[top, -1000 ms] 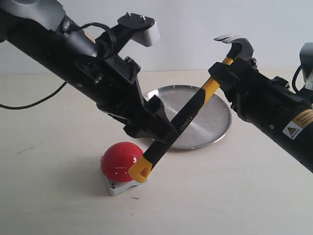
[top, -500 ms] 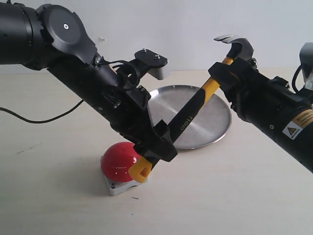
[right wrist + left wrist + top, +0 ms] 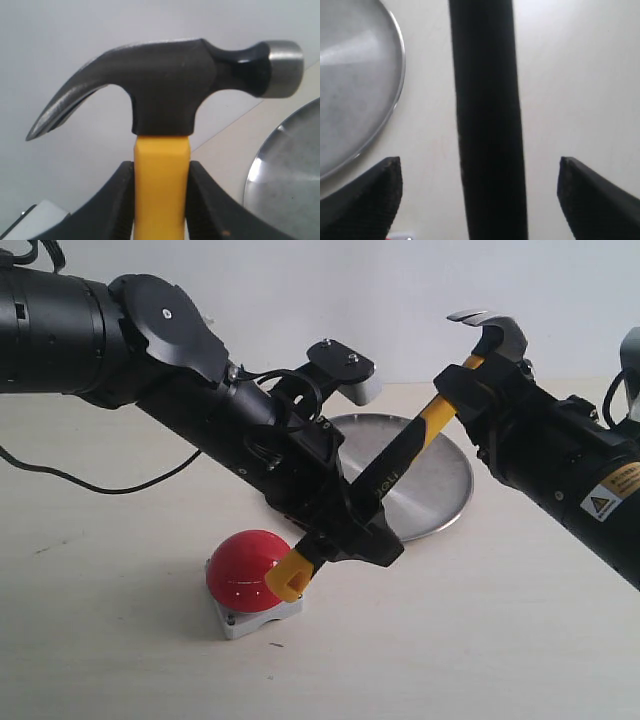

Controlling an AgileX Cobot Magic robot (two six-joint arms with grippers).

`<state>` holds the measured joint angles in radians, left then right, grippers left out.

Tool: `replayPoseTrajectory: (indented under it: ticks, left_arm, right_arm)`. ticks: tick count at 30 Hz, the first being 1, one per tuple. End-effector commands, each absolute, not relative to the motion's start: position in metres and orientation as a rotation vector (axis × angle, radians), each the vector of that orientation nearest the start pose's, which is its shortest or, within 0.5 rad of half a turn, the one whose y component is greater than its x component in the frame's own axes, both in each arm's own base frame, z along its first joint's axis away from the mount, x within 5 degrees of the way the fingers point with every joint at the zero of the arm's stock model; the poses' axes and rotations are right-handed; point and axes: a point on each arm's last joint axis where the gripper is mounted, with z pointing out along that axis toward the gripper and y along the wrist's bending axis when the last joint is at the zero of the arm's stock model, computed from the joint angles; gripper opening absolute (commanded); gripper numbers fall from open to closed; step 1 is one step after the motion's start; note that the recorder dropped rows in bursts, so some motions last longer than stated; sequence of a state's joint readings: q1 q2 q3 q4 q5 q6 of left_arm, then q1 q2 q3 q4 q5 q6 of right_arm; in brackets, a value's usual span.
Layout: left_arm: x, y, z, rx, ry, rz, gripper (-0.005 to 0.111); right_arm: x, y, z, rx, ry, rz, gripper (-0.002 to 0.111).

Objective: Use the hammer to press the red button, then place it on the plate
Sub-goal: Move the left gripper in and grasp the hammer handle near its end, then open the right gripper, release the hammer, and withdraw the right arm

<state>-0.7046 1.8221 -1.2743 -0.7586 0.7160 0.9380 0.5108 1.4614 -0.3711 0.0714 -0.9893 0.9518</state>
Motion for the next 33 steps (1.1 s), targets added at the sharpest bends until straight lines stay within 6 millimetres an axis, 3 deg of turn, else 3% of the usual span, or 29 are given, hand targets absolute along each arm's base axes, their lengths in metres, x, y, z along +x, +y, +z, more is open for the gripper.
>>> replayPoseTrajectory:
  ticks: [1, 22, 29, 33]
  left_arm:
    - [0.267, -0.283, 0.228, 1.408, 2.163, -0.751, 0.081]
    - [0.269, -0.284, 0.231, 1.362, 2.149, -0.746, 0.081]
    - [0.270, -0.287, 0.259, 1.364, 2.098, -0.760, 0.080]
    - [0.270, -0.284, 0.258, 1.397, 2.132, -0.709, 0.072]
  right_arm:
    - [0.225, 0.119, 0.219, 0.434, 1.541, 1.140, 0.000]
    - [0.229, 0.122, 0.227, 0.417, 1.509, 1.156, 0.000]
    - [0.229, 0.122, 0.226, 0.423, 1.512, 1.154, 0.000]
    - [0.229, 0.122, 0.226, 0.424, 1.514, 1.153, 0.000]
